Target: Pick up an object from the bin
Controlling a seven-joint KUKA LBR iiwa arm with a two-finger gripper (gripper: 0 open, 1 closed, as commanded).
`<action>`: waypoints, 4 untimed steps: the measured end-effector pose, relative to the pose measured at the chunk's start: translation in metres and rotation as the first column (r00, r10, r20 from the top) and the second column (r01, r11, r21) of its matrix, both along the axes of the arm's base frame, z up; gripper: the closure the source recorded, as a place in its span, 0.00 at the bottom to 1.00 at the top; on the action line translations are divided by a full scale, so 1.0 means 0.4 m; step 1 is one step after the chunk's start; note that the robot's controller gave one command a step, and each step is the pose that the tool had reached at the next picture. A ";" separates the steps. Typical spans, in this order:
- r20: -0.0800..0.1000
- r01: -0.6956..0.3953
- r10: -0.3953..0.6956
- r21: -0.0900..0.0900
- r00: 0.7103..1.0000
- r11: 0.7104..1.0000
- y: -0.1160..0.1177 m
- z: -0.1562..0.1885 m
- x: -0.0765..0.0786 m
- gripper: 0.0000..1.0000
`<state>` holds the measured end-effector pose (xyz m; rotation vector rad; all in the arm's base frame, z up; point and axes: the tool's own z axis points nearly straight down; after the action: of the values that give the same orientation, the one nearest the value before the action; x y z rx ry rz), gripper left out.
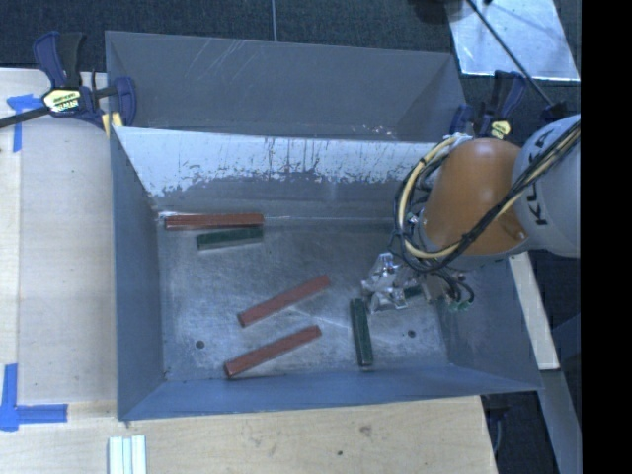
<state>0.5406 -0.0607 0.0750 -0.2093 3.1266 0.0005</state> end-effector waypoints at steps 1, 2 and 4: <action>0.001 -0.001 0.001 -0.001 1.000 1.000 -0.001 -0.002 0.001 0.00; 0.002 -0.001 0.001 -0.002 1.000 1.000 -0.001 -0.002 0.001 0.00; 0.013 0.018 -0.018 0.000 1.000 1.000 0.100 0.015 0.072 1.00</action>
Offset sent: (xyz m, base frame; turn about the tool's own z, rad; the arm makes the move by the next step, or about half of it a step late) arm 0.0000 0.0000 0.0000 0.0000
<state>0.5695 -0.0205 0.0809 -0.1805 3.1150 -0.0009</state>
